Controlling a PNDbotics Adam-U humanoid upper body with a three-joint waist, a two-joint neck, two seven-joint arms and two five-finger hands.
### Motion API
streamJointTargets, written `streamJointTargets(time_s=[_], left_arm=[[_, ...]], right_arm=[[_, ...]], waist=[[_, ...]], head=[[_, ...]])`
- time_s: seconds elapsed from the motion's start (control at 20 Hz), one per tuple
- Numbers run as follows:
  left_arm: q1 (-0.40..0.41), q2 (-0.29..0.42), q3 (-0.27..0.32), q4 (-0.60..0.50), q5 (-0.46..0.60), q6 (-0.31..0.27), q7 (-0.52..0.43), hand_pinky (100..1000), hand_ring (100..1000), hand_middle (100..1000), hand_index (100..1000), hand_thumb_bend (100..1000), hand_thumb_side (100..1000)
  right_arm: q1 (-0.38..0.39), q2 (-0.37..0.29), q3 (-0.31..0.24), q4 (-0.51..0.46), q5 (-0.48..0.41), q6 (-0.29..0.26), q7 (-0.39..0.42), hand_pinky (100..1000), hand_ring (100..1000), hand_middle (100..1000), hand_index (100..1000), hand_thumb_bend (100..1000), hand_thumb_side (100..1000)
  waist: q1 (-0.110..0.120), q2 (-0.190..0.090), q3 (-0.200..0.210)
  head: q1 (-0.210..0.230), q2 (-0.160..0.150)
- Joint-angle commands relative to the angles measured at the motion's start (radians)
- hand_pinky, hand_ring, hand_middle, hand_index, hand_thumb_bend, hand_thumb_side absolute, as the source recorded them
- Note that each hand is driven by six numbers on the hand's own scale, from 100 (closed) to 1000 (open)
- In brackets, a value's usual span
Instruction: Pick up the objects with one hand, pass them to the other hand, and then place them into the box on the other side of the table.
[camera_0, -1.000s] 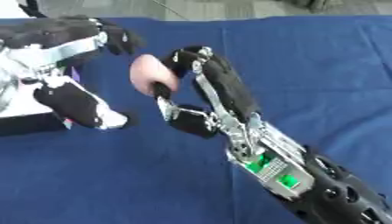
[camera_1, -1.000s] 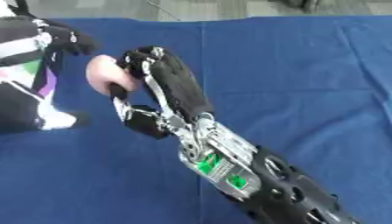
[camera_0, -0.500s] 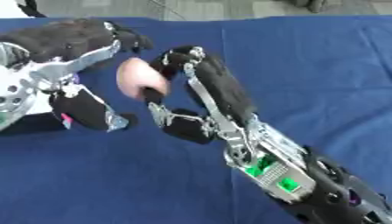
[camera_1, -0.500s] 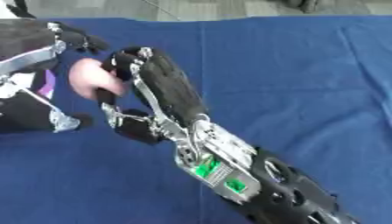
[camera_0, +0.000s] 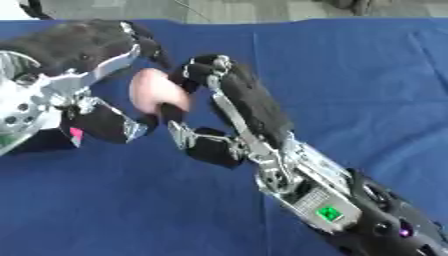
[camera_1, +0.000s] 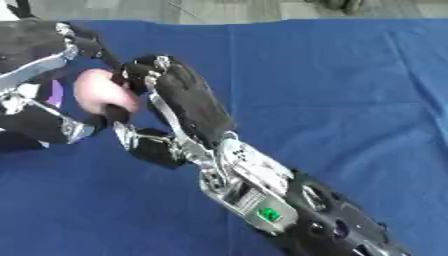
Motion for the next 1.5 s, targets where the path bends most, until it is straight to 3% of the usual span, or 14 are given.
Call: streamJointTargets(time_s=[0.05,0.25,0.65,1.1,1.2,1.4,1.5], left_arm=[[-0.004,0.035,0.027,-0.011,0.025,-0.009,0.026,823,794,745,810,389,183],[0.001,0.043,0.038,-0.011,0.051,-0.022,0.032,829,799,752,820,423,211],[0.015,0.051,0.03,-0.011,0.047,-0.004,0.032,818,784,724,792,346,178],[0.009,0.041,0.017,-0.011,0.049,0.013,0.01,814,778,720,806,345,175],[0.005,0.036,0.016,-0.011,0.05,0.019,0.009,809,769,706,794,299,176],[0.001,0.026,0.018,-0.011,0.079,0.022,0.055,778,699,627,733,100,186],[0.001,0.024,0.017,-0.011,0.111,0.023,0.092,760,682,614,720,100,205]], right_arm=[[-0.011,-0.006,0.002,0.003,0.013,-0.008,-0.008,833,548,428,605,100,100],[-0.01,-0.004,0.003,0.015,0.018,-0.014,-0.015,834,547,427,605,100,100],[-0.009,-0.004,0.006,0.015,0.015,-0.03,-0.024,833,545,426,604,100,100],[0.005,-0.039,-0.001,-0.039,0.0,-0.04,-0.023,829,537,417,597,100,100],[0.005,-0.041,0.0,-0.044,0.0,-0.038,-0.021,830,537,417,596,100,100],[0.007,-0.041,0.001,-0.045,-0.002,-0.03,-0.015,829,533,413,595,100,100],[0.007,-0.041,0.001,-0.046,-0.003,-0.03,-0.015,828,532,413,595,100,100]], waist=[[0.002,-0.027,0.002],[0.001,-0.026,0.004],[-0.001,-0.024,0.001],[-0.002,-0.024,0.0],[-0.003,-0.023,0.0],[-0.004,-0.022,0.001],[-0.004,-0.022,0.002]], head=[[-0.005,-0.008],[-0.006,-0.009],[0.0,-0.015],[0.002,-0.013],[0.001,-0.012],[-0.001,-0.01],[-0.001,-0.01]])
